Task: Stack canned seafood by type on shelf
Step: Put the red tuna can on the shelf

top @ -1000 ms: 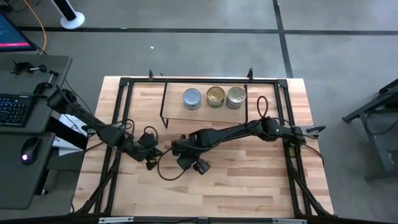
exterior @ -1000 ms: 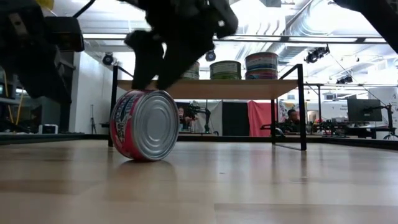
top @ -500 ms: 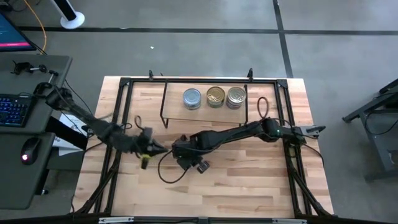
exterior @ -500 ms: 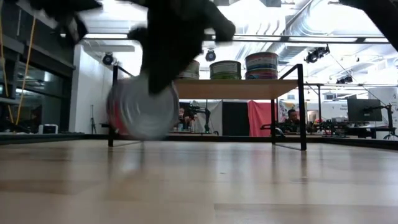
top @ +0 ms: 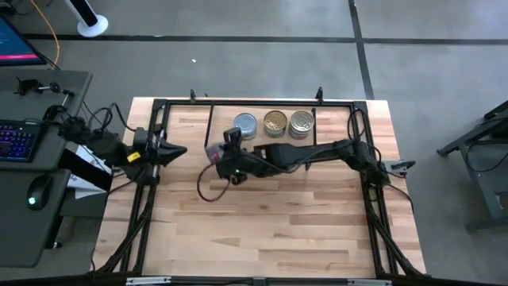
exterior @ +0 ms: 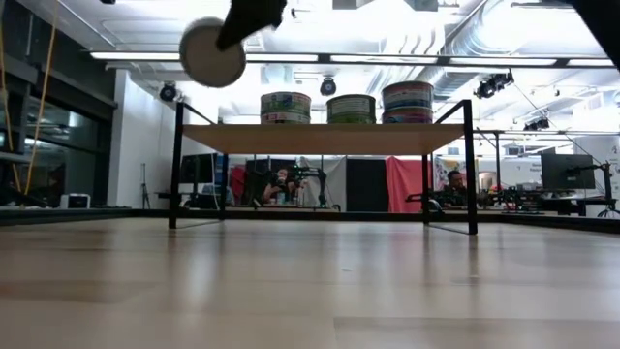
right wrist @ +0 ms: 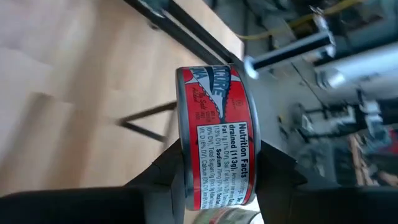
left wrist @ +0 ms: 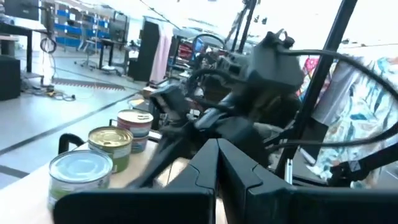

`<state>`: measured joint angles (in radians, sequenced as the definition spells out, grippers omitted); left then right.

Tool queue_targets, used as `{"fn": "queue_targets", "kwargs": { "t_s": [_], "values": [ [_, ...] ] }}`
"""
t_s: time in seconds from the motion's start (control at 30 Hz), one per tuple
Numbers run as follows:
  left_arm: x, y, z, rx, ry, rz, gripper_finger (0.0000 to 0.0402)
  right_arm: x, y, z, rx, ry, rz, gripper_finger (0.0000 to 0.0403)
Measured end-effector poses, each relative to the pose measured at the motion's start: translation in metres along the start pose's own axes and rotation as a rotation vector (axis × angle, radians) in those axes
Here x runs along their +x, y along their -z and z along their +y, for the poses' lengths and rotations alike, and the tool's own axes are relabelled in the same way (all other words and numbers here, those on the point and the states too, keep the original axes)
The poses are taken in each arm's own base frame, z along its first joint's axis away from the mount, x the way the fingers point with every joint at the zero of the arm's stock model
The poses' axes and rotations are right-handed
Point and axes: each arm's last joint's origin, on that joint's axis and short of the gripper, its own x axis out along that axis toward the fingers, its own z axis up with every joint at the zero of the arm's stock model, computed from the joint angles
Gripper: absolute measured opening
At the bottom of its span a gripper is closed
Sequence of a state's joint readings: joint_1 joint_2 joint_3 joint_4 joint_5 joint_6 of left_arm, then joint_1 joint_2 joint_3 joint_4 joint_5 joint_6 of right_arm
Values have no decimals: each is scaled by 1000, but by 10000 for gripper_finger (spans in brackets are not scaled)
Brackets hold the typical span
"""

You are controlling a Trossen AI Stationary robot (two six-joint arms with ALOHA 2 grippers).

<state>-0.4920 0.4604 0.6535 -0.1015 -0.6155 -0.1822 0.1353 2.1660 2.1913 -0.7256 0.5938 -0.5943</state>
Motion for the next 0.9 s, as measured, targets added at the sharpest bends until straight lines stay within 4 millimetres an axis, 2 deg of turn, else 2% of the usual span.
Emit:
{"fn": "queue_targets", "kwargs": {
  "t_s": [0.17,0.3,0.43,0.7,0.9],
  "values": [
    [-2,5,2,36,-10,46,0,34,7,-8,50,116,29,119],
    [0,11,2,44,-21,96,0,54,14,-5,14,180,105,119],
    [1,16,3,37,-30,132,0,60,21,-4,53,172,143,119],
    [0,17,4,66,-81,133,0,70,34,-16,126,219,202,119],
    [0,16,5,70,-108,126,0,75,50,-19,188,176,280,119]
  ]
}}
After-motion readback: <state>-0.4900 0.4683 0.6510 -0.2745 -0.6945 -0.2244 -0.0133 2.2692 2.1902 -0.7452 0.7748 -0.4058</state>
